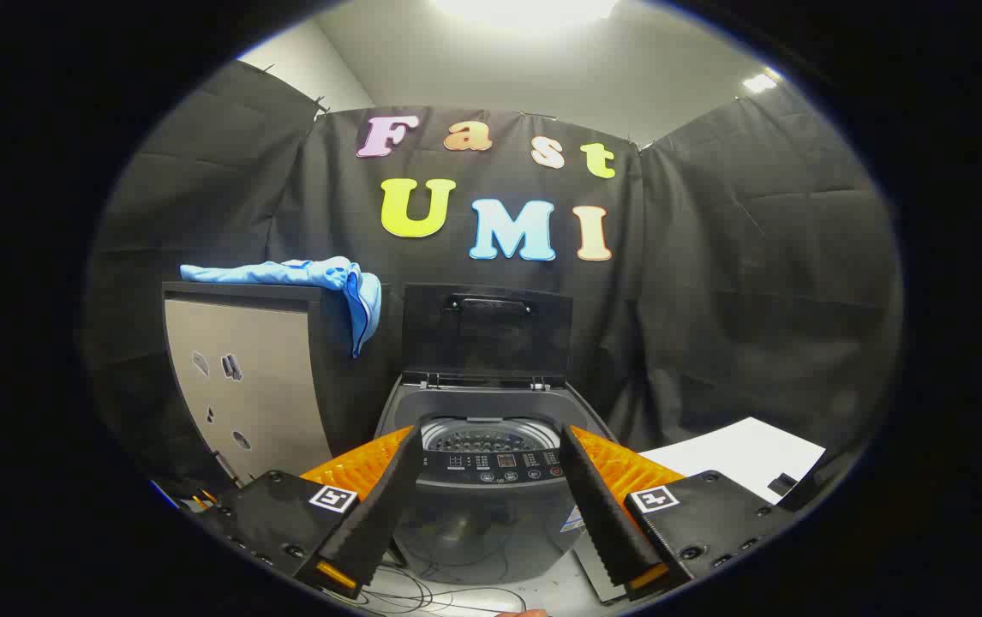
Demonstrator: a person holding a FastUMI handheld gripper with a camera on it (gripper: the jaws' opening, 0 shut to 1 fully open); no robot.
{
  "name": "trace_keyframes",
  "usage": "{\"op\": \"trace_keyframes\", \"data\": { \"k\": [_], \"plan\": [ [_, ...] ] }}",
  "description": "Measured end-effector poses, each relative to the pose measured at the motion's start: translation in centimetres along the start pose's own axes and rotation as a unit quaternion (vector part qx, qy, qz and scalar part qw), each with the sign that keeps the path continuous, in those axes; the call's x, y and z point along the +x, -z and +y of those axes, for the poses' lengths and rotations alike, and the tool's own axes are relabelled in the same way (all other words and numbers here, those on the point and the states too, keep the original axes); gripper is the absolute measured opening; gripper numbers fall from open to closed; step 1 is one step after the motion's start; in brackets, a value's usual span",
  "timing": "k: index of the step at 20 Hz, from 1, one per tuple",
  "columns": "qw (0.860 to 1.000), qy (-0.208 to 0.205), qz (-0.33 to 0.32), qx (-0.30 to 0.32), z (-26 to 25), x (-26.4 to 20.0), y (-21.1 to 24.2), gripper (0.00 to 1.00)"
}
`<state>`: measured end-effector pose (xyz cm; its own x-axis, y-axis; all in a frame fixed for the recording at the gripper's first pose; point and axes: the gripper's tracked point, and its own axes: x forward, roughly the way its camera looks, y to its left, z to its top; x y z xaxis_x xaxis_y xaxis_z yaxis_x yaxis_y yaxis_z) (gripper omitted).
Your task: Put the clothes into the washing machine and then close the washing machine lid.
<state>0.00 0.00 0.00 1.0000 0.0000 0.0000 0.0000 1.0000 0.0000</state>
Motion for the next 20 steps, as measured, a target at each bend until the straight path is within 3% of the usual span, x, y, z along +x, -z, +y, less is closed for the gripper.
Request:
{"op": "trace_keyframes", "data": {
  "k": [20],
  "plan": [
    [0.999, -0.014, 0.009, -0.030, 0.77, 0.27, 0.19, 1.00]
  ]
}}
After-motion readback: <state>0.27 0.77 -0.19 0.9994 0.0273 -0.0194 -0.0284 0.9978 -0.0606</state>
